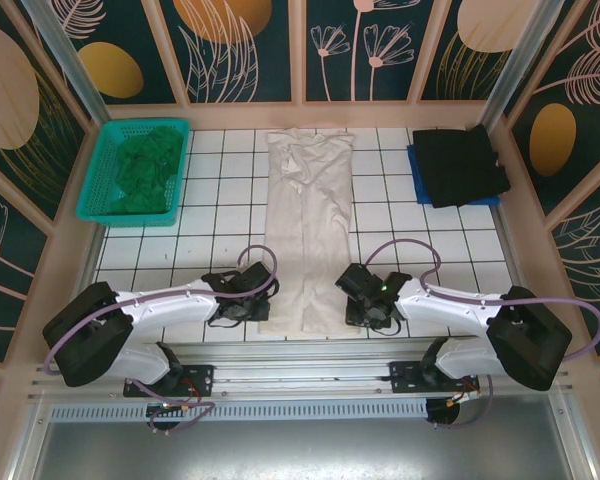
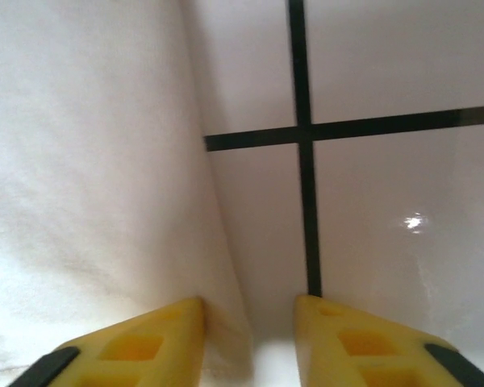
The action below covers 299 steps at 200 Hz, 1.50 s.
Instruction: Fold and stack the t-shirts
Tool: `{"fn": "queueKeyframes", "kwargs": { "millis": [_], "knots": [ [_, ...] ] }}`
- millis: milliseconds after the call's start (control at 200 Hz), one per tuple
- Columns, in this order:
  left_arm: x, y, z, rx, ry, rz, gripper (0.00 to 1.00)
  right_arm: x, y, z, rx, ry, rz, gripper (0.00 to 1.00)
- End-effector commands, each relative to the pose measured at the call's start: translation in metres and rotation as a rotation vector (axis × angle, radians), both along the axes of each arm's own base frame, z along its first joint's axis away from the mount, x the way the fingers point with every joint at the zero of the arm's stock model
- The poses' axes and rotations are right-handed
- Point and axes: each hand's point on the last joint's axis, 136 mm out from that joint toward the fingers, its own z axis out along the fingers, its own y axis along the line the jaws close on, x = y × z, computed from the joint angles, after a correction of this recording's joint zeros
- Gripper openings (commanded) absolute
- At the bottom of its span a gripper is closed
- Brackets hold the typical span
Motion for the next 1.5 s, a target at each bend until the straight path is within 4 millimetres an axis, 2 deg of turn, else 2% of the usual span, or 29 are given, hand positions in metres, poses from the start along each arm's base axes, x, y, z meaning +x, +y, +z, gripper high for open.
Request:
{"fn": "queueKeyframes", "kwargs": {
  "millis": [0, 125, 245, 355, 400, 460, 515, 611, 696, 766, 876, 971, 1056, 1161, 1281, 1401, 1491],
  "knots": [
    [-0.019, -0.003, -0.008, -0.018, 0.07, -0.035, 0.09, -0.008, -0.008, -0.007, -0.02, 0.029, -0.004, 0.28],
    [-0.014, -0.003, 0.003, -0.042, 0.032, -0.019, 0.01, -0.007, -0.012, -0.004, -0.024, 0.018, -0.012, 0.19],
    [-0.01, 0.002, 0.02, -0.072, -0.023, 0.01, 0.0, -0.006, -0.015, -0.002, -0.018, 0.007, -0.021, 0.13],
    [-0.012, 0.004, 0.019, -0.092, -0.025, 0.027, 0.03, -0.004, -0.01, 0.003, 0.015, -0.006, -0.016, 0.11],
    [-0.014, 0.003, 0.017, -0.095, -0.011, 0.025, 0.1, -0.003, -0.008, 0.006, 0.028, -0.015, -0.014, 0.11],
    [-0.016, -0.003, 0.017, -0.118, 0.007, 0.013, 0.12, -0.003, -0.006, 0.008, 0.041, -0.021, -0.012, 0.12],
    [-0.018, -0.009, 0.017, -0.149, 0.016, 0.002, 0.27, -0.002, -0.006, 0.009, 0.048, -0.023, -0.01, 0.12],
    [-0.02, -0.01, 0.018, -0.158, 0.023, -0.001, 0.44, -0.002, -0.005, 0.009, 0.052, -0.023, -0.008, 0.13],
    [-0.026, -0.013, 0.015, -0.171, 0.045, -0.019, 0.52, -0.001, -0.005, 0.006, 0.049, -0.022, -0.005, 0.15],
    [-0.032, -0.014, 0.008, -0.161, 0.07, -0.036, 0.53, -0.001, -0.005, 0.004, 0.04, -0.016, -0.003, 0.16],
    [-0.049, -0.018, -0.004, -0.132, 0.121, -0.097, 0.5, -0.001, -0.006, 0.003, 0.029, -0.008, -0.002, 0.16],
    [-0.06, -0.009, -0.015, -0.085, 0.161, -0.117, 0.47, 0.0, -0.008, 0.003, 0.026, -0.008, -0.002, 0.16],
    [-0.065, -0.002, -0.02, -0.068, 0.173, -0.12, 0.33, -0.001, -0.009, 0.002, 0.022, -0.005, -0.005, 0.14],
    [-0.064, 0.001, -0.019, -0.064, 0.162, -0.114, 0.19, -0.001, -0.011, 0.002, 0.019, -0.003, -0.007, 0.11],
    [-0.06, 0.001, -0.014, -0.067, 0.139, -0.102, 0.09, -0.002, -0.015, 0.001, 0.013, 0.002, -0.014, 0.07],
    [-0.057, 0.006, -0.01, -0.06, 0.116, -0.074, 0.07, -0.002, -0.02, 0.001, 0.011, 0.002, -0.024, 0.0],
    [-0.055, 0.01, -0.006, -0.076, 0.098, -0.048, 0.06, -0.001, -0.022, 0.003, 0.015, -0.005, -0.028, 0.0]
  ]
}}
